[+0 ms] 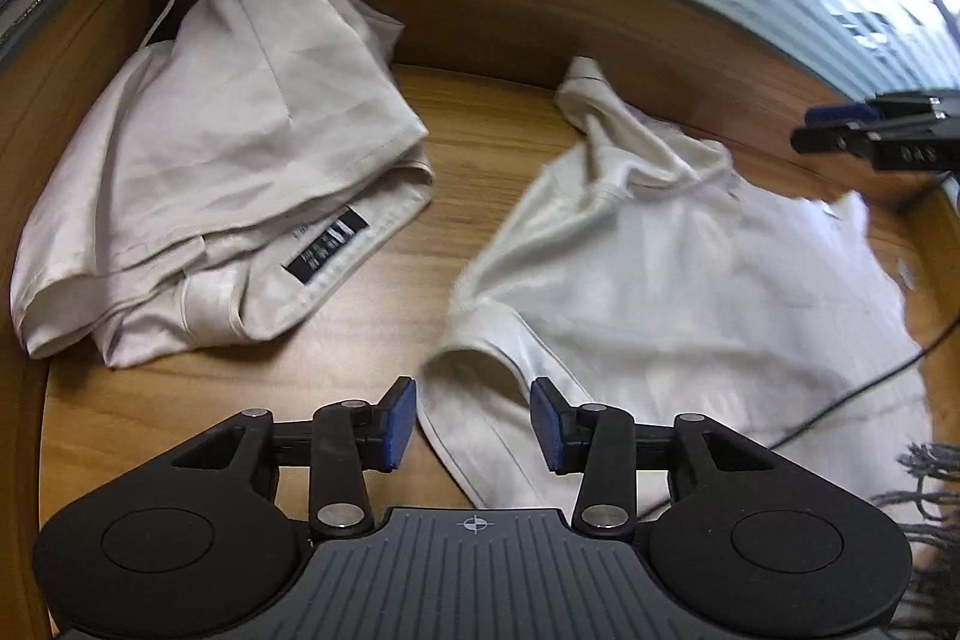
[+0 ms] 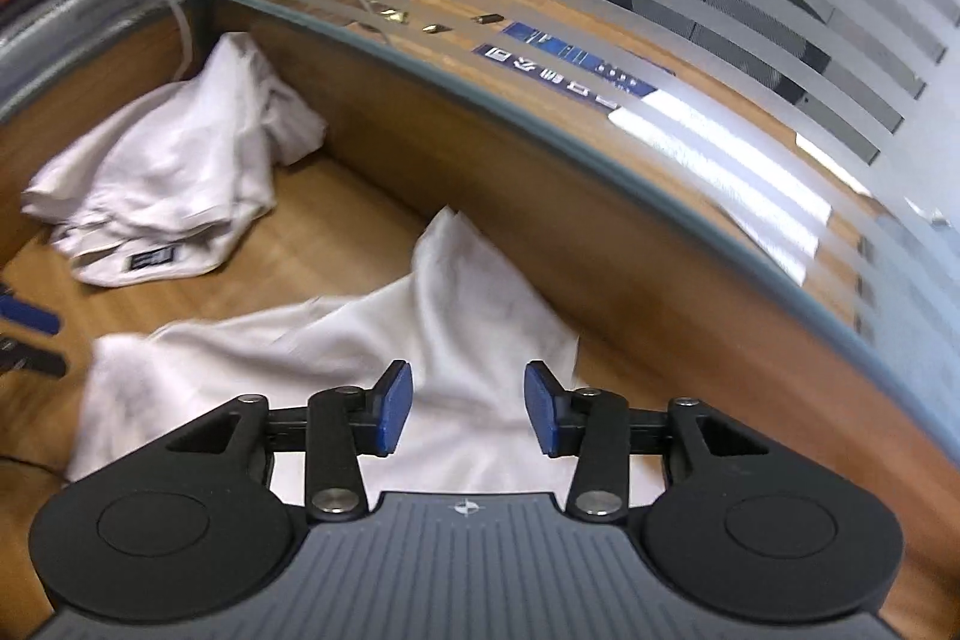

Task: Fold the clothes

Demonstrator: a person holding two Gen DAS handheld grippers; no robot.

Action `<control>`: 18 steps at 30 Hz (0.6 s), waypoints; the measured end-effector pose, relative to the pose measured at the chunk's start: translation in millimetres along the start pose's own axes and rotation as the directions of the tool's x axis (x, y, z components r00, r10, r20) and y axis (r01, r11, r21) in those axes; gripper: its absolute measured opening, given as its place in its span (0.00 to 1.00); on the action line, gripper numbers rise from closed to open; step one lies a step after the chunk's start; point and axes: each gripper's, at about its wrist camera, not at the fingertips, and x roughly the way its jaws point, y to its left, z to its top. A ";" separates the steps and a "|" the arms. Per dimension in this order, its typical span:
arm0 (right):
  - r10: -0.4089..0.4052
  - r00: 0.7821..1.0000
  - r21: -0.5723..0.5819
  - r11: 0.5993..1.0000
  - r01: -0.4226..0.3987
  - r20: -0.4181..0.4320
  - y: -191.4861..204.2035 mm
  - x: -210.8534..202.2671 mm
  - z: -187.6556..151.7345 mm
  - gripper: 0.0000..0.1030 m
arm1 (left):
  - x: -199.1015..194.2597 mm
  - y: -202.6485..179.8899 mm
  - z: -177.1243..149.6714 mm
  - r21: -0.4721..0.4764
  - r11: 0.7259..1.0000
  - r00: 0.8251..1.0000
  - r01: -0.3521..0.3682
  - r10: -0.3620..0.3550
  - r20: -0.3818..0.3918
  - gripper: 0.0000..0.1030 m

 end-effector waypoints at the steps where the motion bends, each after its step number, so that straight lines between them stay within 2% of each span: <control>1: 0.001 1.000 0.006 1.000 -0.001 -0.001 3.6 -11.7 -8.9 0.50 | -3.9 -1.1 -3.6 0.007 1.000 1.000 0.011 -0.011 -0.002 0.47; 7: 0.007 1.000 0.069 0.998 -0.006 -0.011 20.9 -75.9 -70.4 0.53 | -26.8 -7.6 -25.5 0.051 0.996 0.997 0.079 -0.078 -0.017 0.54; 12: 0.016 0.999 0.173 0.985 -0.008 -0.042 46.8 -106.3 -137.7 0.54 | -17.6 -22.8 -50.4 0.080 0.987 0.986 0.143 -0.134 -0.102 0.57; 18: 0.038 0.996 0.245 0.969 -0.017 -0.082 92.0 -123.6 -213.9 0.54 | -0.2 -41.3 -75.5 0.121 0.985 0.983 0.125 -0.106 -0.153 0.57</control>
